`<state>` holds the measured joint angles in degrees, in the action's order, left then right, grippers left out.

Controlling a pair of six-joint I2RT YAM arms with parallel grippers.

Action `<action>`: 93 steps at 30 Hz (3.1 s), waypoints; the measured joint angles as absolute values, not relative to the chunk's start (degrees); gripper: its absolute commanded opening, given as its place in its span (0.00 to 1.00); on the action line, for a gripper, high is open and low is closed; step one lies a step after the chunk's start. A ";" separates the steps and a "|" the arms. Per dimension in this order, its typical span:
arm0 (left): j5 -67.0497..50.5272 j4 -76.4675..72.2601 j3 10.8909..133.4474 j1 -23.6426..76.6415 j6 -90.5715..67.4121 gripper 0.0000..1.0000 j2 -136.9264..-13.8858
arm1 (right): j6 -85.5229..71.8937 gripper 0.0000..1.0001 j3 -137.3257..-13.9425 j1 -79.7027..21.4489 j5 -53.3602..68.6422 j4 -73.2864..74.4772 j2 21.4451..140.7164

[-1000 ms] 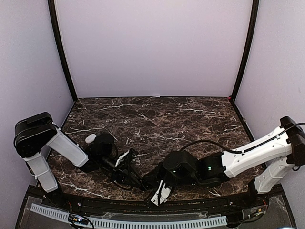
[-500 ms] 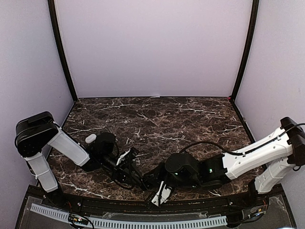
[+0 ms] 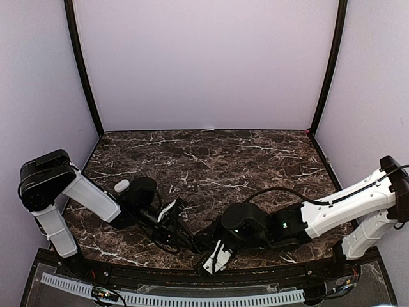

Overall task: Insert the wireless bluetooth earbuds into the charging case
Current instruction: Insert the right earbud into the right side groove of the charging case, then pick up the left earbud from the center of the board.

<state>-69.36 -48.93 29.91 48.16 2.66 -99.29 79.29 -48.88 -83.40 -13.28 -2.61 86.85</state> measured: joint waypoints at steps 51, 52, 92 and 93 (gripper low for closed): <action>-31.83 -63.40 14.04 38.35 0.60 0.14 -79.64 | 9.34 0.06 -29.71 -71.53 -8.80 -18.70 86.19; -31.86 -63.37 14.04 38.35 0.60 0.14 -79.64 | 8.91 0.06 -30.15 -71.35 -8.86 -18.35 86.67; -32.64 -63.48 13.98 38.35 0.60 0.14 -79.59 | -2.50 0.63 -13.47 -66.30 -6.46 -50.13 86.46; -32.67 -63.51 13.93 38.35 0.60 0.14 -79.57 | -2.72 0.62 -14.61 -66.30 -6.50 -50.11 87.31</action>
<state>-32.67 -63.51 13.93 38.35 0.60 -79.57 -2.72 -14.61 -66.30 -6.50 -50.11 87.31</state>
